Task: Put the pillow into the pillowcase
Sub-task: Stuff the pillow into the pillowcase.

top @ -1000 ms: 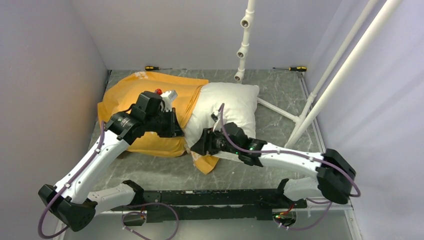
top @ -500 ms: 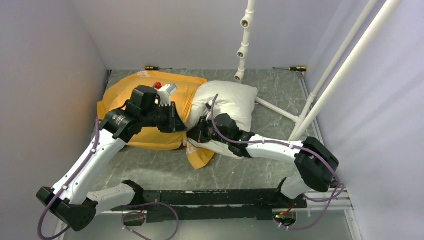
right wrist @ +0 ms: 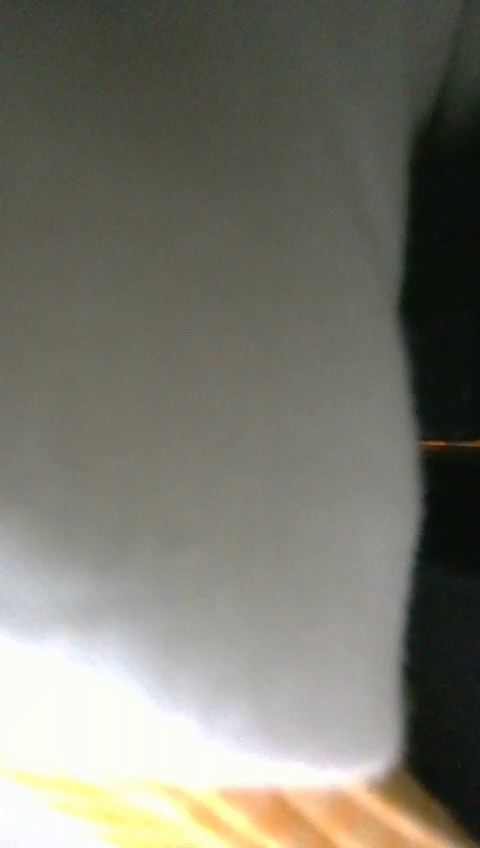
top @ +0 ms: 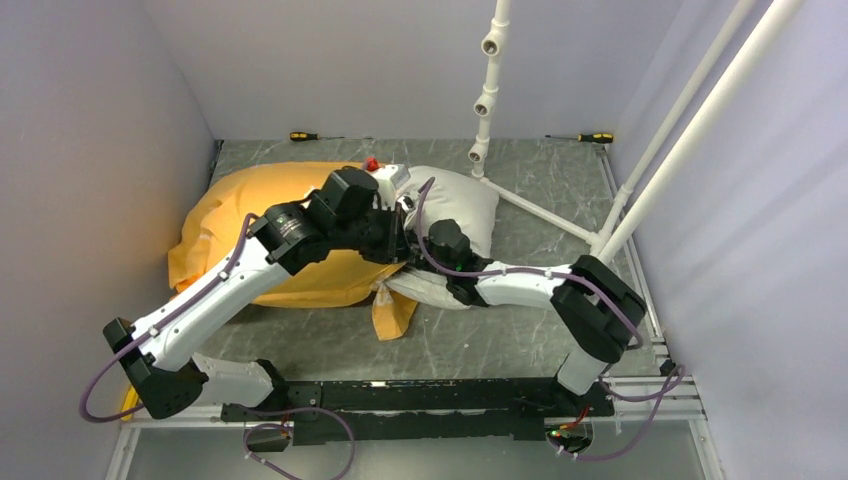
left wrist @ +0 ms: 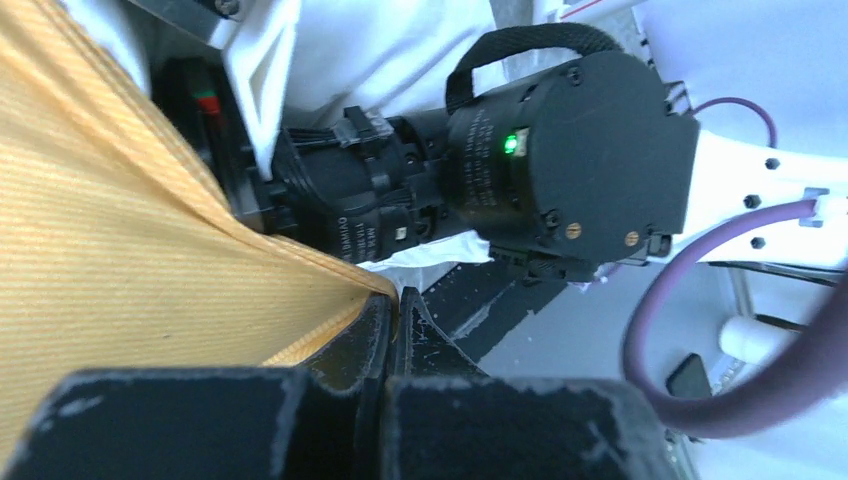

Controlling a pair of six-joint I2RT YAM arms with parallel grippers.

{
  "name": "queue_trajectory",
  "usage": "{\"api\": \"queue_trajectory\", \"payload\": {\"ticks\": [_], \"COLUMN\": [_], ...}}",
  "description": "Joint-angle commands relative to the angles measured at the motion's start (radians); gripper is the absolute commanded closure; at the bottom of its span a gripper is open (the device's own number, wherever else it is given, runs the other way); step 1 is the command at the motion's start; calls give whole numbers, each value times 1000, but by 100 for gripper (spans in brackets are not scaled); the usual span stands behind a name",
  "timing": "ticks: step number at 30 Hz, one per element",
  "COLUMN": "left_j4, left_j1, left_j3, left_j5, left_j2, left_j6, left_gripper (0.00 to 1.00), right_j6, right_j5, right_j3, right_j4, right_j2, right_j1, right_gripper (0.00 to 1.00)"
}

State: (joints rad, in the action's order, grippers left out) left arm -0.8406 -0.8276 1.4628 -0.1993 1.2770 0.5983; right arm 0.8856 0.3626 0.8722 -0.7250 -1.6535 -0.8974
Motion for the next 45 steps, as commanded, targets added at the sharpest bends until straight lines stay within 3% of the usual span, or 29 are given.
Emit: {"api": "queue_trajectory", "payload": {"ticks": [1,7,10,15,17,19,21,25,26,28,29,33,38,45], "left_j4": [332,131,97,109,119,125,125,111,96,57,28,-92,-148,-180], "left_j1": [-183,-181,-156,-65,-30,6,33,72,75,77,77,75,76,82], "left_j3": [137,80,0,-103,-134,-157,-173,-186,-182,-168,-156,-111,-64,31], "left_j5": [-282,1,100,58,39,23,28,46,58,80,92,177,309,406], "left_j2": [-5,-82,-144,-197,-204,-207,-215,-224,-220,-205,-192,-165,-189,-73], "left_j6": [105,92,107,119,118,116,115,92,84,59,48,21,-31,-135], "left_gripper": [100,100,100,100,100,100,100,99,92,65,57,44,37,39], "right_j6": [154,425,356,143,70,10,-31,-87,-92,-100,-106,-138,-190,-146], "right_j5": [-47,34,22,-51,-121,-192,-269,-373,-395,-439,-464,-494,-295,-23], "right_j3": [52,12,-75,-151,-128,-94,-45,54,66,100,119,164,64,-106], "right_j4": [-437,-739,-594,-145,152,413,680,1074,1126,1222,1273,1422,1369,1088], "right_j2": [-112,-282,-182,156,286,402,500,623,651,692,702,700,689,643], "right_j1": [-11,11,13,11,9,9,9,9,9,12,18,110,334,423], "right_gripper": [100,100,100,48,27,11,2,1,1,1,1,1,1,1]}}
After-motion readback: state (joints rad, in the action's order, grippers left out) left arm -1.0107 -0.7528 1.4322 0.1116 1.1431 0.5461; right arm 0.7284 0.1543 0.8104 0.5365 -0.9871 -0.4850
